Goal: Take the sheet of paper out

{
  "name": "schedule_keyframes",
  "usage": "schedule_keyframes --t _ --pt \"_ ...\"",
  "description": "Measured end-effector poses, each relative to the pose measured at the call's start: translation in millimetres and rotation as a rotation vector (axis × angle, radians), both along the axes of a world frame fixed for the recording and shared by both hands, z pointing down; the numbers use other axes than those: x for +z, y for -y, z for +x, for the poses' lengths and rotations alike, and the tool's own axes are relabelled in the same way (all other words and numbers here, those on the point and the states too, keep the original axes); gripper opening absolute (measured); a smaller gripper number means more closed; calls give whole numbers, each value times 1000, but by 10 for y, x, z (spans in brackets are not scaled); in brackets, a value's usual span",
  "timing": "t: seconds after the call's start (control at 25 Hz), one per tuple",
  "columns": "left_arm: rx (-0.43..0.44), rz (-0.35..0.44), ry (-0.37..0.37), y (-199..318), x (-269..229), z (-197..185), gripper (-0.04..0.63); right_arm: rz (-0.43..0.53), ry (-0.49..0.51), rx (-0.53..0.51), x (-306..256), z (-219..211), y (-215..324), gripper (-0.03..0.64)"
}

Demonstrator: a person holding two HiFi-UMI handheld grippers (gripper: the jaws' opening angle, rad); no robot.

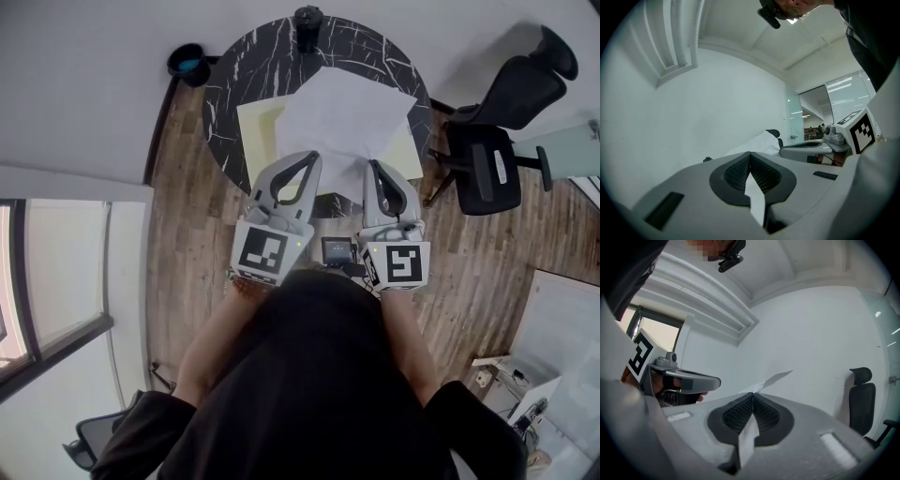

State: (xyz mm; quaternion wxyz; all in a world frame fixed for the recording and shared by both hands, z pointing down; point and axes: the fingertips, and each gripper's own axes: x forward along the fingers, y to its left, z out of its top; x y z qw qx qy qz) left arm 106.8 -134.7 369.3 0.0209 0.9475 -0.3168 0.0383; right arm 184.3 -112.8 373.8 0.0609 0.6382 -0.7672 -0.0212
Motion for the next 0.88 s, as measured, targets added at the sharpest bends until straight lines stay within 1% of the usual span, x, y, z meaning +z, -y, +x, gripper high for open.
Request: schedule_keyframes --t 0.08,0.16,0.28,0.4,0.44,0.52,0.56,0.6,0.8,0.88 --pt "-5 -13 -6 3 13 -7 -5 -7 -6 6 23 12 2 -2" --pt "-1 -4 -3 2 29 -6 -5 -19 -13 4 58 16 2 -3" --pt "-11 -30 -13 3 38 -17 -5 -32 -30 -15 98 -30 3 -3" --pt "9 20 9 23 66 -39 -5 -32 -31 -16 104 -59 25 -3" --pt "1 7 5 28 68 -53 -5 -32 -29 -13 106 -63 36 -3" --pt "-27 -45 -12 40 64 -86 -5 -32 -25 -12 107 -73 60 -3" --pt "-34 -56 -15 47 65 -100 -5 -31 -25 -14 106 -79 72 -3" --pt "-36 -53 -14 56 70 -111 -6 -30 -26 -17 107 -86 84 -3" --pt "-13 16 19 99 120 -172 -6 -36 -21 -20 131 -119 132 -3" --pt "-14 19 23 121 132 -188 -6 -40 -20 -21 140 -127 156 -3"
